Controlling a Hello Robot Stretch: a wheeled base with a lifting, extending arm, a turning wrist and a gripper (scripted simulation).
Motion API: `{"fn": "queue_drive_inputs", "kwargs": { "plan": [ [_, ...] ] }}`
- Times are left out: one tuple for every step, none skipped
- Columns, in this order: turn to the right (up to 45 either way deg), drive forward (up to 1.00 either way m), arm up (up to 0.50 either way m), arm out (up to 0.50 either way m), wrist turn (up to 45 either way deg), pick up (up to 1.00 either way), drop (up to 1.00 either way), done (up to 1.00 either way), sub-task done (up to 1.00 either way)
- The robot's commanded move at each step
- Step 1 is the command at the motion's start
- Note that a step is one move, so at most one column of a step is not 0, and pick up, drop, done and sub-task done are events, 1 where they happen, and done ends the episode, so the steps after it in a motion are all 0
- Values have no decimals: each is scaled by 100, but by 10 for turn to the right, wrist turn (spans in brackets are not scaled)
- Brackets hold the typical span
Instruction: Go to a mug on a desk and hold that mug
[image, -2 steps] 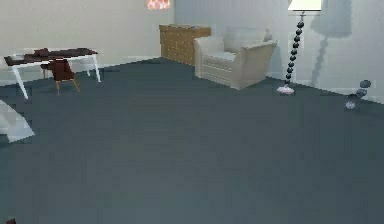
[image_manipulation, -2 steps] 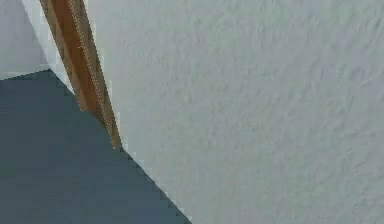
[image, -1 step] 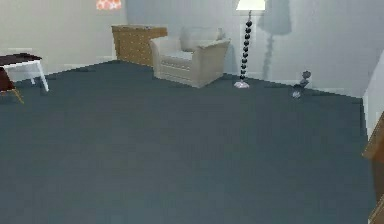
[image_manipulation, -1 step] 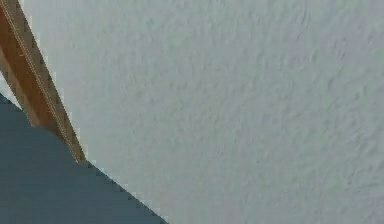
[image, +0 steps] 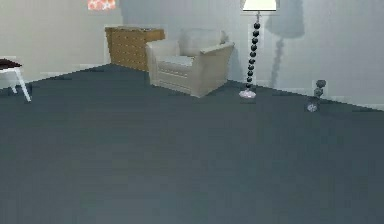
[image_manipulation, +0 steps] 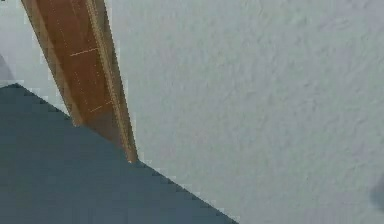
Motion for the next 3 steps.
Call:
{"fn": "queue_drive_inputs", "kwargs": {
  "plan": [
    [-450, 0, 0, 0, 0, 0, 0, 0, 0],
    [-30, 0, 0, 0, 0, 0, 0, 0, 0],
    [60, 0, 0, 0, 0, 0, 0, 0, 0]
  ]
}}
